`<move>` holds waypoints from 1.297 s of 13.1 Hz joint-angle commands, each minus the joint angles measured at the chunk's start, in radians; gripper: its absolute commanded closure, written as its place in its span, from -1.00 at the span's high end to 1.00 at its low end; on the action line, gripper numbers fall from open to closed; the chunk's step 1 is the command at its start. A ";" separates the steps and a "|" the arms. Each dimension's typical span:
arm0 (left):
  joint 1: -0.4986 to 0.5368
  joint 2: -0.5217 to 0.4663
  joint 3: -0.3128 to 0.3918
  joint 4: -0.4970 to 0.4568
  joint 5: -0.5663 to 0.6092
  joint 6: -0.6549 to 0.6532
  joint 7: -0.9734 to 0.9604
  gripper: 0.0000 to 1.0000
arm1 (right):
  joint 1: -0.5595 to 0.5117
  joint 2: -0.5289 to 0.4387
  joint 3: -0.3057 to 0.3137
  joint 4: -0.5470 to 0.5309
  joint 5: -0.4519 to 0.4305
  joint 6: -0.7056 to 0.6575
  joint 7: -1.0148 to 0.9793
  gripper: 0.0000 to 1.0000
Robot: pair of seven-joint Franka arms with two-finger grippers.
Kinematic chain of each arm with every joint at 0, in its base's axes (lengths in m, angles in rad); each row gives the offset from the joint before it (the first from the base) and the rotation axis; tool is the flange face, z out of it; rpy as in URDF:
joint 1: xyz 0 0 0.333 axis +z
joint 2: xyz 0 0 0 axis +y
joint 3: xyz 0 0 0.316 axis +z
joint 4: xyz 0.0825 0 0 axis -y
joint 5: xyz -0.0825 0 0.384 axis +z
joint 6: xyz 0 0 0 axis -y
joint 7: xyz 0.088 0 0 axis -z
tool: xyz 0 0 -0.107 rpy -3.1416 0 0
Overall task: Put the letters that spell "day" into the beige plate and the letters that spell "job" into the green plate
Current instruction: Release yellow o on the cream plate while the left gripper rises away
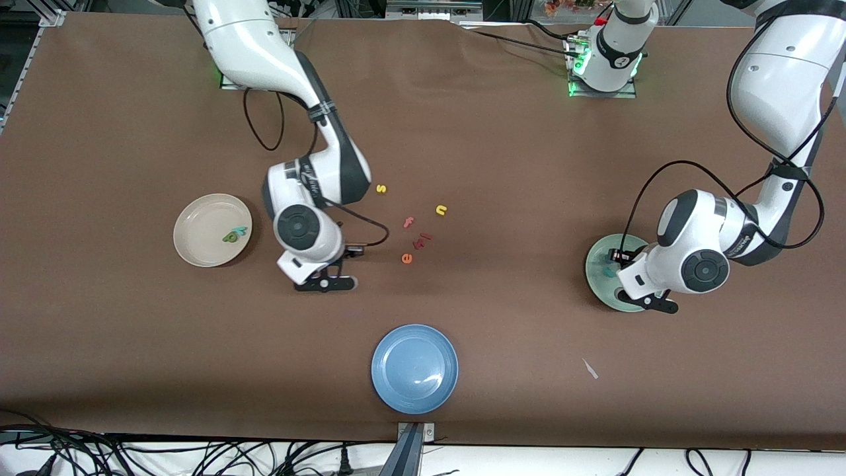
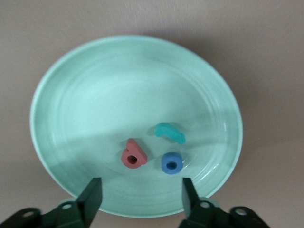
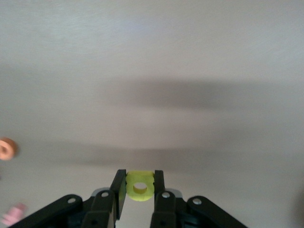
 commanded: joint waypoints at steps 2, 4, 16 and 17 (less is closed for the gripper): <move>-0.004 -0.073 -0.072 0.079 0.013 -0.130 -0.011 1.00 | 0.004 -0.139 -0.087 -0.215 0.000 0.040 -0.296 -0.96; -0.004 -0.085 -0.134 0.203 -0.030 -0.290 -0.013 1.00 | 0.004 -0.232 -0.141 -0.394 -0.003 0.161 -0.450 -0.96; -0.209 -0.349 0.167 0.471 -0.244 -0.548 -0.045 1.00 | -0.019 -0.253 -0.276 -0.408 0.000 0.089 -0.545 1.00; -0.240 -0.416 0.244 0.387 -0.304 -0.498 -0.046 1.00 | -0.010 -0.231 -0.275 -0.342 0.000 0.008 -0.489 1.00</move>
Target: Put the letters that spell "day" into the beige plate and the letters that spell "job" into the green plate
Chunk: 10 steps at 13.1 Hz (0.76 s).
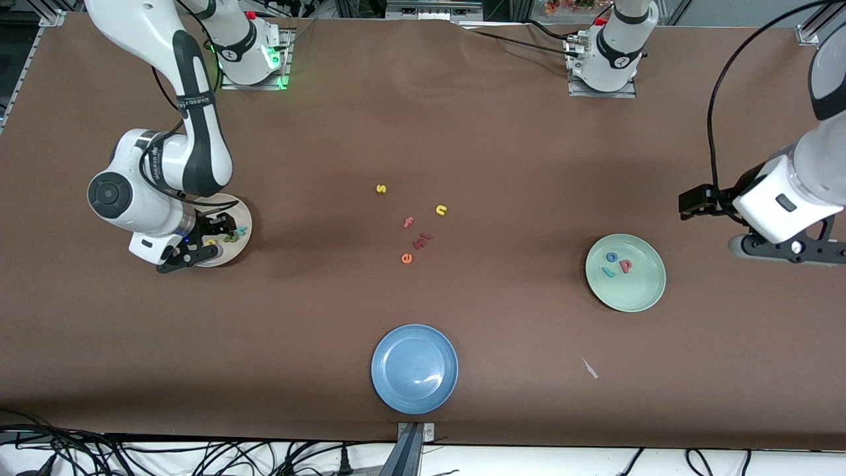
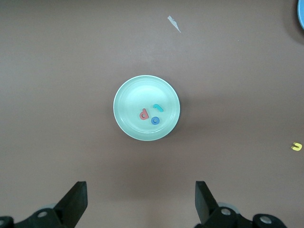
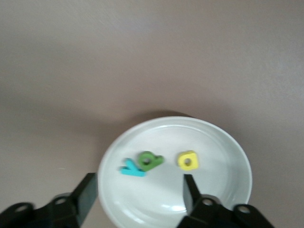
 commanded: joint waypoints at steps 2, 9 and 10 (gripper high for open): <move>-0.130 -0.243 0.278 -0.309 -0.180 0.148 -0.008 1.00 | 0.022 0.090 0.004 0.240 -0.005 -0.256 0.180 1.00; -0.236 -0.446 0.389 -0.599 -0.221 0.277 -0.003 1.00 | 0.010 0.079 0.069 0.314 -0.094 -0.347 0.214 1.00; -0.236 -0.443 0.389 -0.595 -0.221 0.273 -0.017 1.00 | -0.092 0.026 0.162 0.311 -0.185 -0.349 0.222 1.00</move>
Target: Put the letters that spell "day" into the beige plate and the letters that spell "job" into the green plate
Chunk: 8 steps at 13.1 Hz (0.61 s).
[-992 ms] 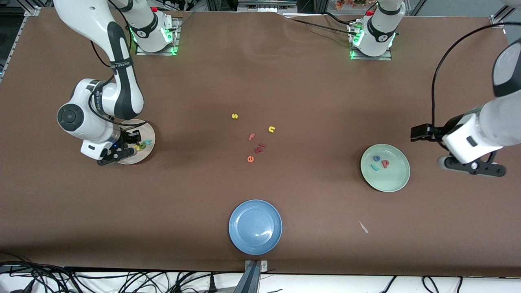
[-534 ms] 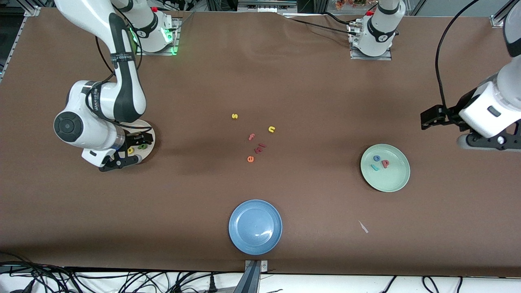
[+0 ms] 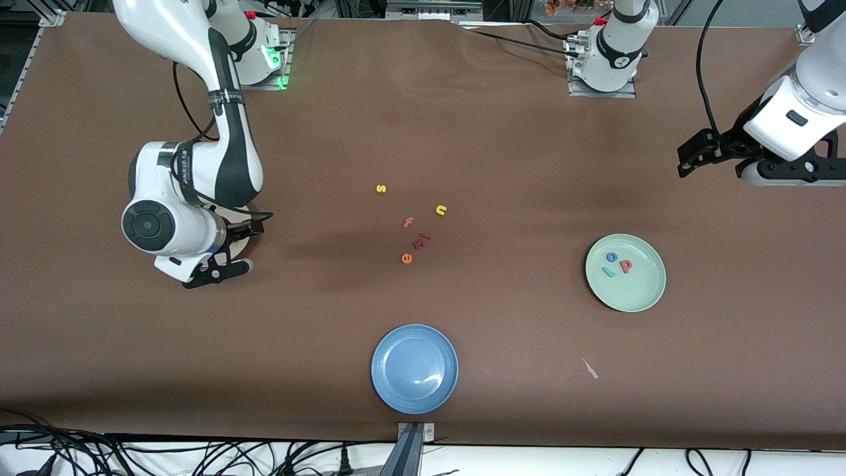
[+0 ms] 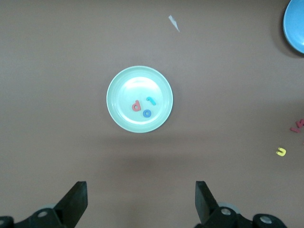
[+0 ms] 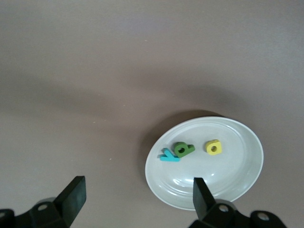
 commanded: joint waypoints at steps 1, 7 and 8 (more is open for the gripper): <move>-0.007 -0.011 0.018 -0.019 -0.024 -0.013 -0.010 1.00 | -0.236 -0.136 0.276 0.005 -0.186 -0.036 0.043 1.00; -0.009 -0.002 0.018 -0.008 -0.012 -0.013 -0.004 1.00 | -0.594 -0.425 0.609 -0.007 -0.297 -0.163 0.044 1.00; -0.007 -0.001 0.018 -0.001 -0.012 -0.013 -0.001 1.00 | -0.596 -0.468 0.609 -0.004 -0.317 -0.221 0.044 1.00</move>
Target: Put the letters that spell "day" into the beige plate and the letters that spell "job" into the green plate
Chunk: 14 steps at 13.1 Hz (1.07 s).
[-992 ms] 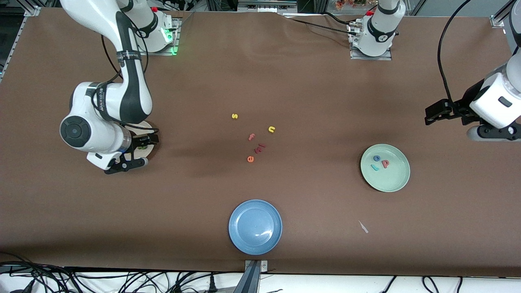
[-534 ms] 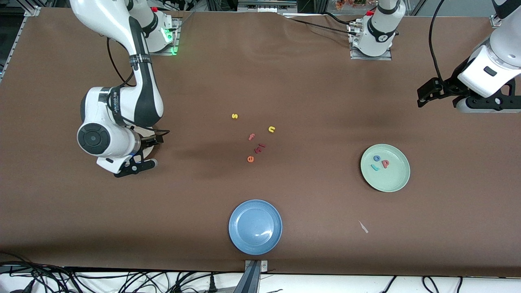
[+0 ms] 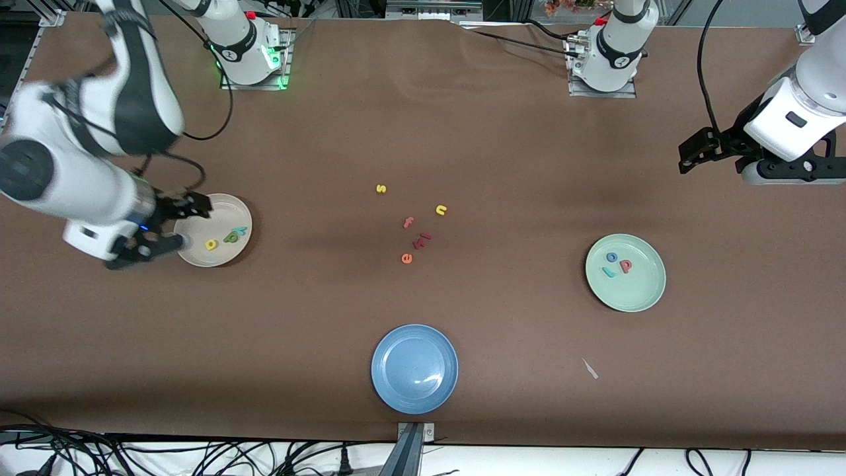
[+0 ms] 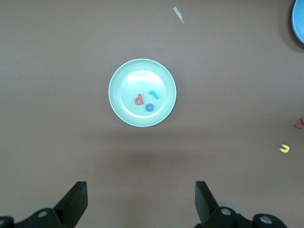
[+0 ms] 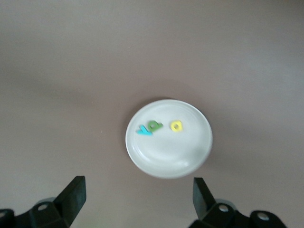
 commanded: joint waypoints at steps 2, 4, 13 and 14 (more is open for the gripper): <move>-0.009 -0.001 0.009 0.010 -0.012 -0.009 0.003 1.00 | -0.025 -0.180 0.010 0.008 -0.046 -0.139 0.009 1.00; -0.009 0.001 0.008 0.010 -0.012 -0.012 0.001 1.00 | -0.023 -0.175 -0.025 0.090 -0.012 -0.260 0.013 1.00; -0.010 -0.001 0.005 0.010 -0.012 -0.016 -0.007 1.00 | -0.036 -0.203 -0.079 -0.019 0.013 -0.130 0.095 1.00; -0.010 -0.001 0.005 0.010 -0.012 -0.016 -0.007 1.00 | -0.034 -0.197 -0.079 -0.014 0.009 -0.133 0.099 1.00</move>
